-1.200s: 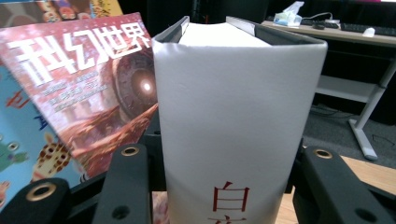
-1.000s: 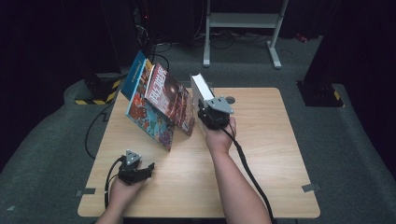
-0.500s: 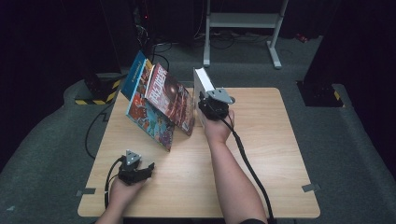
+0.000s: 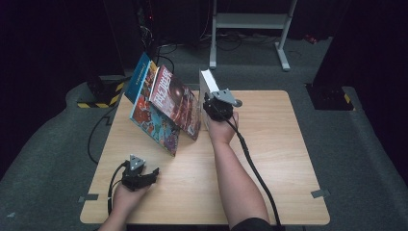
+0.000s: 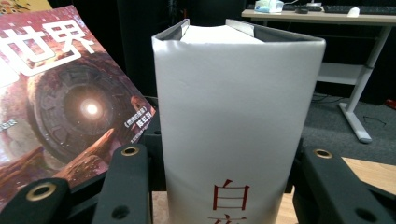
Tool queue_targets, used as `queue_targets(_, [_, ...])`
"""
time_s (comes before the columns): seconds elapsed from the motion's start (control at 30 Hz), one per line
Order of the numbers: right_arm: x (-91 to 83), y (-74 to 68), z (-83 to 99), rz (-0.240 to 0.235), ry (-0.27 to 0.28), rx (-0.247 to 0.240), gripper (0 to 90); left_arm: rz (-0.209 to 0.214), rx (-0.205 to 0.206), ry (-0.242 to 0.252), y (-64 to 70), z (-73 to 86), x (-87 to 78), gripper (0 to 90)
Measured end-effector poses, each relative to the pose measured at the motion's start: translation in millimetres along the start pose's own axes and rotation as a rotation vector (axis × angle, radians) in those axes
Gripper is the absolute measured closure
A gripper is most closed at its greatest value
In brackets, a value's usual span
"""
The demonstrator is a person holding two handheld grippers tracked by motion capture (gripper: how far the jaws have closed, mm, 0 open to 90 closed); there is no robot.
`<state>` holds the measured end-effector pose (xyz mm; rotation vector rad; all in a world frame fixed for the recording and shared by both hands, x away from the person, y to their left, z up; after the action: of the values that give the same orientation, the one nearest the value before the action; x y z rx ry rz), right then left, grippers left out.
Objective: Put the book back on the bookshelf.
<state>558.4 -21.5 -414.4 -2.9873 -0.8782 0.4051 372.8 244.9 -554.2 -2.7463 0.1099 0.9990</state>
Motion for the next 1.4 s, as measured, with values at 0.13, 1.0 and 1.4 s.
queue_targets(0.13, [3.4,0.9,0.0,0.005,0.006,0.005,54.5,-0.001,-0.005,0.002,0.4,0.3,-0.2,31.6])
queue_targets(1.0, [16.9,6.2,1.0,0.015,0.007,0.012,54.4,-0.002,-0.005,0.003,0.2,1.0,-0.8,31.9])
queue_targets(1.4, [20.7,6.6,1.4,0.024,0.006,0.005,54.2,-0.005,0.000,0.005,-0.3,0.9,-0.8,32.0])
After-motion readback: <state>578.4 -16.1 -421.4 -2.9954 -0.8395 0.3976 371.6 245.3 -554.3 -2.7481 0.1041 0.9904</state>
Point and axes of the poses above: each handheld gripper's, and its own axes: x roughly forward along the jaws, z roughly out of its underside, y roughly to its right, the point moved 4 cm from there along x, roughly forward along the jaws, and after that the axes turned 15 degrees about -z, right-handed, at the moved point
